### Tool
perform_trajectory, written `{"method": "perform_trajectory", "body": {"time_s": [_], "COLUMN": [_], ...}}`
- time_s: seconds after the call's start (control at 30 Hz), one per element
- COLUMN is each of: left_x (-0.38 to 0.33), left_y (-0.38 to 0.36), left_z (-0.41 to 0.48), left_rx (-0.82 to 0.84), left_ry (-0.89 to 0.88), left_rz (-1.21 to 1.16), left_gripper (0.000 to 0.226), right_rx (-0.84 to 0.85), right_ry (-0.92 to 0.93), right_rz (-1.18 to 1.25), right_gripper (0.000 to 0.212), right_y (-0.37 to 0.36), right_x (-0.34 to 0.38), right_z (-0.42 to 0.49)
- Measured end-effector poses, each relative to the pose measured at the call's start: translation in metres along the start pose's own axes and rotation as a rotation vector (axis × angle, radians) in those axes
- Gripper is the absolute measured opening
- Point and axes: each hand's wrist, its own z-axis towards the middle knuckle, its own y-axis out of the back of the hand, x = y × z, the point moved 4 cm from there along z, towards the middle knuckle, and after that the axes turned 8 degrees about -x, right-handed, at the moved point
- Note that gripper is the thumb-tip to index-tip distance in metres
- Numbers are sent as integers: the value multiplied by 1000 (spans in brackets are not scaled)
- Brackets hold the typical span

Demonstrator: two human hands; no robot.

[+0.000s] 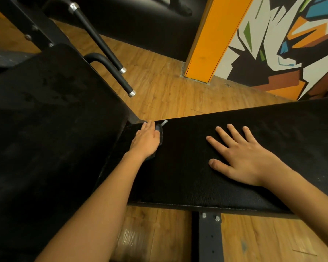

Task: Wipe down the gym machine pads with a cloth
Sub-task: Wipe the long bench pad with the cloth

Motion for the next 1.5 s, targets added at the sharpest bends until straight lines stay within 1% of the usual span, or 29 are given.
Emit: {"method": "perform_trajectory", "body": {"time_s": [0.17,0.27,0.37,0.43,0.57,0.67,0.8,0.97,1.1,1.13,1.27,1.3,1.4,1.43,1.5], "left_x": [5,12,15,12,7,9,11,12,15,15,15,16,17,17,18], "left_y": [3,-1,-5,-3,2,2,4,3,7,7,8,8,9,9,9], "left_z": [22,5,-3,6,32,31,-5,-61,-87,-93,-116,-120,-134,-139,-151], "left_rx": [0,-31,-17,7,-13,-21,8,-16,25,22,12,14,28,28,21], "left_ry": [6,37,46,35,56,43,36,38,33,34,52,55,66,65,63], "left_rz": [9,-3,28,38,54,55,20,43,10,6,10,15,28,32,28], "left_gripper": [57,60,59,57,55,55,57,56,56,57,58,58,59,59,59], "right_rx": [-19,-24,-38,-32,-35,-41,-44,-38,-23,-24,-17,-17,-3,-5,-14], "right_ry": [-5,-8,-5,1,6,5,5,3,13,12,6,6,12,12,13], "right_rz": [3,11,13,15,16,12,10,7,5,-1,-2,-1,-8,-5,6], "right_gripper": [112,100,96,95,95,96,97,98,114,115,106,107,122,123,114], "right_y": [-1,-1,-1,-1,-2,-2,-2,-3,-2,-3,-1,0,0,0,0], "right_x": [1,0,0,0,-1,0,0,0,0,0,1,1,2,2,3], "right_z": [0,-1,0,0,2,3,1,1,2,3,2,3,2,2,3]}}
